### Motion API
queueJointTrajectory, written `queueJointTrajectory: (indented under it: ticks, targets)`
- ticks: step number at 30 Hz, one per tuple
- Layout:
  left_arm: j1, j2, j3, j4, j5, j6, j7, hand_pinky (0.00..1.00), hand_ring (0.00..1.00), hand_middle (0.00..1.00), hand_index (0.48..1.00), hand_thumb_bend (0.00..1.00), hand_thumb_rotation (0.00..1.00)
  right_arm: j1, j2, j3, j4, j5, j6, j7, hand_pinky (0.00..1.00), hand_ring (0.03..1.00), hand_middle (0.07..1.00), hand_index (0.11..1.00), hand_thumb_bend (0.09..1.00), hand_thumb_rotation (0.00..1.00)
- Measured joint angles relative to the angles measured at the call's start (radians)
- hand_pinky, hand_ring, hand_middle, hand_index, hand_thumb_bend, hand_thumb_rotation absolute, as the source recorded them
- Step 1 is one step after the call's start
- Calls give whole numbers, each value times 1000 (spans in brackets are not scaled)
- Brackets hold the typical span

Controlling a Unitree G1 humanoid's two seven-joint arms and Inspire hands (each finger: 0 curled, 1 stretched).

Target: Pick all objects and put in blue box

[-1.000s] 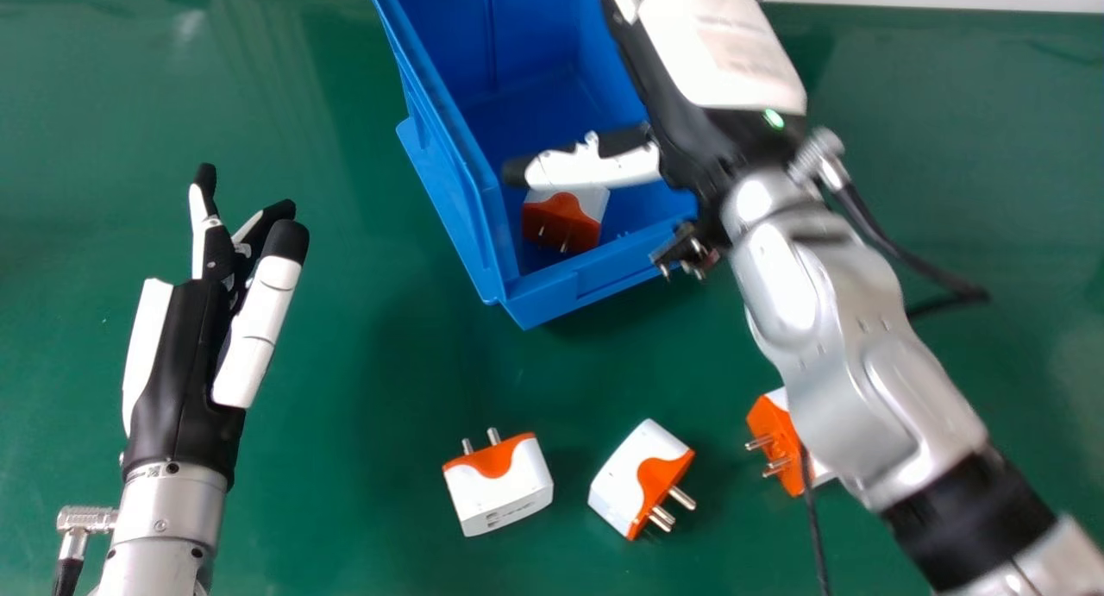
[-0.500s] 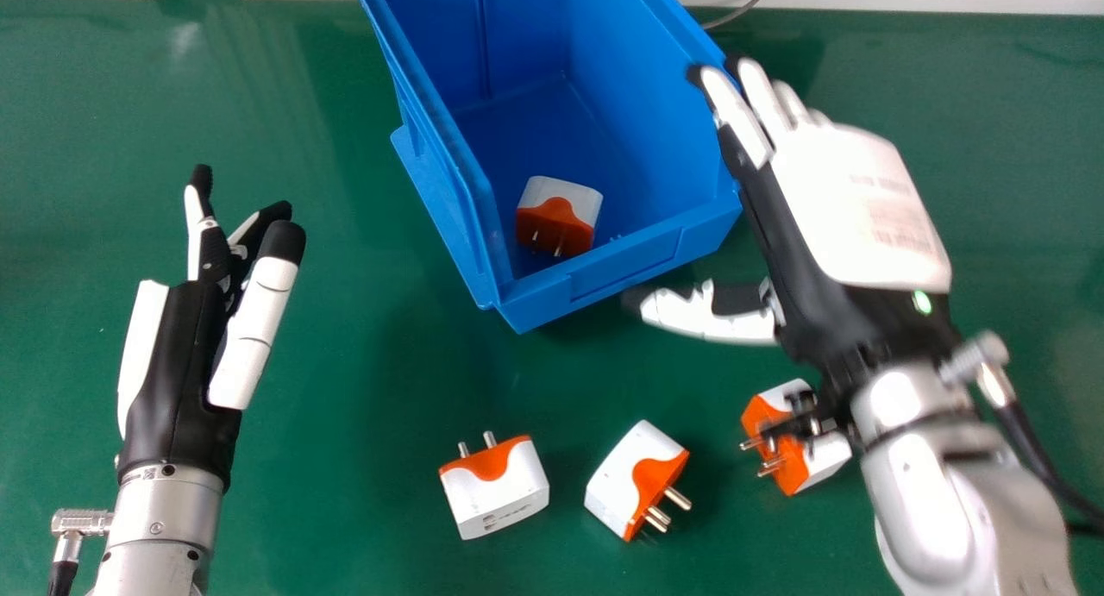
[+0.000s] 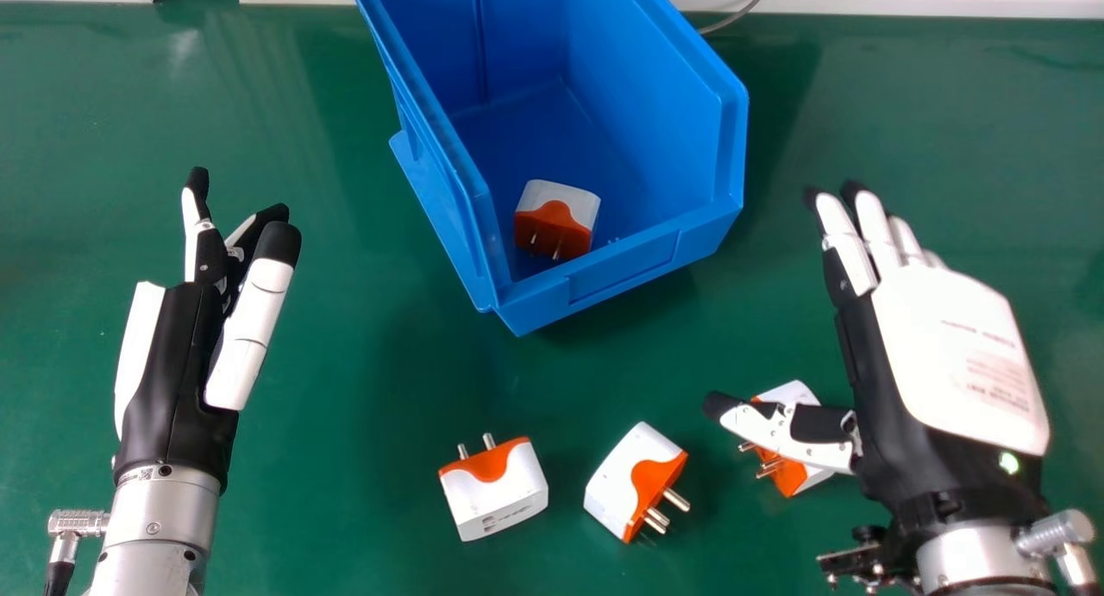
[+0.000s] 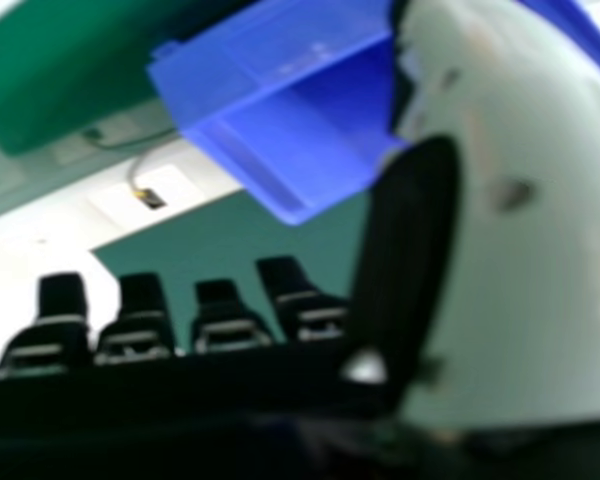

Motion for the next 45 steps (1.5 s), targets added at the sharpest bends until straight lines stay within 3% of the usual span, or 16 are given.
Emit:
queueJointTrajectory:
  ticks: [9,20,34,45]
  targets:
    - [0,0,2,0,0,10,-2,848,922,900,914,822,968,0,34,0,73,-71,45,85,808,892,939,910,609,297]
    - [0,0,3,-4,0,23,-3,843,921,899,913,836,971,-39,25,-7,132,-148,66,210,818,900,946,908,628,380]
    - [-1,1,4,-6,-1,32,-5,838,921,900,919,820,972,-122,33,-8,192,-209,106,361,827,907,949,912,596,367]
    - [-1,3,10,-29,-1,45,-13,832,921,902,922,817,973,-203,32,3,272,-241,115,443,806,894,941,900,596,375]
